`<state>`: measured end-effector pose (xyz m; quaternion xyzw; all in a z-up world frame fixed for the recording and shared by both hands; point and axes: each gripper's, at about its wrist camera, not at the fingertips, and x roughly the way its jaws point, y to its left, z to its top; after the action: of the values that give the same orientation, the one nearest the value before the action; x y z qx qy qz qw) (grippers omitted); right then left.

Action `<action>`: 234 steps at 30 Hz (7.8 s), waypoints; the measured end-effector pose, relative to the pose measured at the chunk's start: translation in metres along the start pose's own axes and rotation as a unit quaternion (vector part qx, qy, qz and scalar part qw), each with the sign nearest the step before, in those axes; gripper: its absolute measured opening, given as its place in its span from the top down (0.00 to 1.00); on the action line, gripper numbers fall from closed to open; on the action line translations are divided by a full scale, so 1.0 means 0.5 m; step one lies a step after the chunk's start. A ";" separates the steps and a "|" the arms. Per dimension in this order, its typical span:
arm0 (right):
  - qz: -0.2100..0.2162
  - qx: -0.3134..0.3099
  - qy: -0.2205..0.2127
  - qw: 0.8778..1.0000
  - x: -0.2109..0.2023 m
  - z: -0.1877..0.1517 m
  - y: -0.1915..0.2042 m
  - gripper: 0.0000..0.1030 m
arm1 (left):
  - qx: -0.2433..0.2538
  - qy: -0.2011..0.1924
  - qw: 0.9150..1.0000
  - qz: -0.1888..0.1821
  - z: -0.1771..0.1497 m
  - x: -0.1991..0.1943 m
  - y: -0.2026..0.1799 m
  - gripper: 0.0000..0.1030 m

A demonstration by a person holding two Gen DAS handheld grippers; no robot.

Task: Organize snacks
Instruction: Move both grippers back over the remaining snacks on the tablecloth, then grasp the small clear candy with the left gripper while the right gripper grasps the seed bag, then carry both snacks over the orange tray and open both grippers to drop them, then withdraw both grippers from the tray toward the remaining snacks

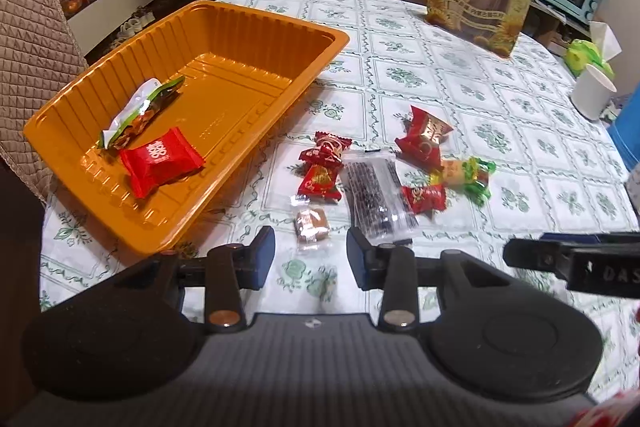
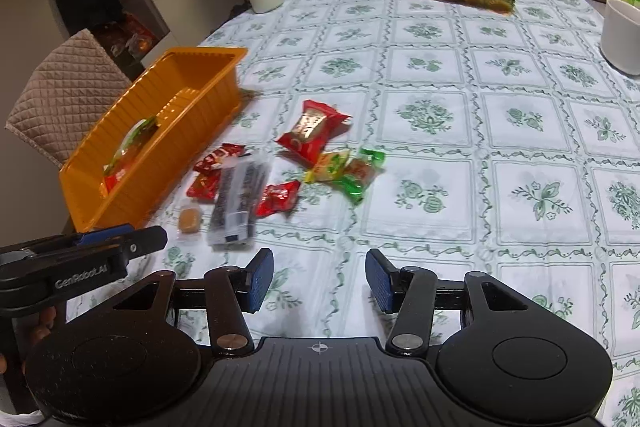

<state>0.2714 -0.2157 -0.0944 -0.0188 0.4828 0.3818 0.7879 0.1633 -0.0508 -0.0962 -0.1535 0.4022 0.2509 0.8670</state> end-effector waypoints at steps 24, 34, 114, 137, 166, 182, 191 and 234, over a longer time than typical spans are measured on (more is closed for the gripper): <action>-0.010 0.028 0.010 0.999 0.014 0.022 -0.074 0.50 | 0.006 0.020 0.999 0.031 0.013 0.098 -0.019 0.81; -0.001 0.022 0.002 1.000 0.010 0.026 -0.061 0.50 | 0.014 0.013 1.000 0.009 0.010 0.061 -0.016 0.82; 0.012 0.047 -0.087 0.995 0.069 0.135 0.362 0.65 | 0.088 -0.056 0.990 -0.099 0.216 -0.052 0.357 0.82; -0.028 0.096 -0.084 0.992 0.188 0.201 0.376 0.65 | 0.169 -0.007 0.975 -0.147 0.282 0.099 0.322 0.82; -0.032 0.106 -0.074 0.991 0.215 0.211 0.389 0.65 | 0.129 0.020 0.981 -0.144 0.290 0.086 0.398 0.75; -0.021 0.105 -0.083 0.991 0.213 0.208 0.400 0.52 | 0.106 0.019 0.986 -0.130 0.262 0.048 0.429 0.66; -0.016 0.098 -0.074 0.992 0.180 0.175 0.400 0.50 | 0.104 0.011 0.986 -0.129 0.251 0.015 0.424 0.65; 0.025 0.023 -0.042 0.999 -0.043 0.009 0.200 0.50 | 0.054 0.002 0.994 -0.095 0.037 -0.152 0.156 0.65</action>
<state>0.2075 -0.1559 -0.0417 0.0274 0.4586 0.3908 0.7977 0.0895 -0.0015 -0.0311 -0.1441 0.4004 0.1450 0.8932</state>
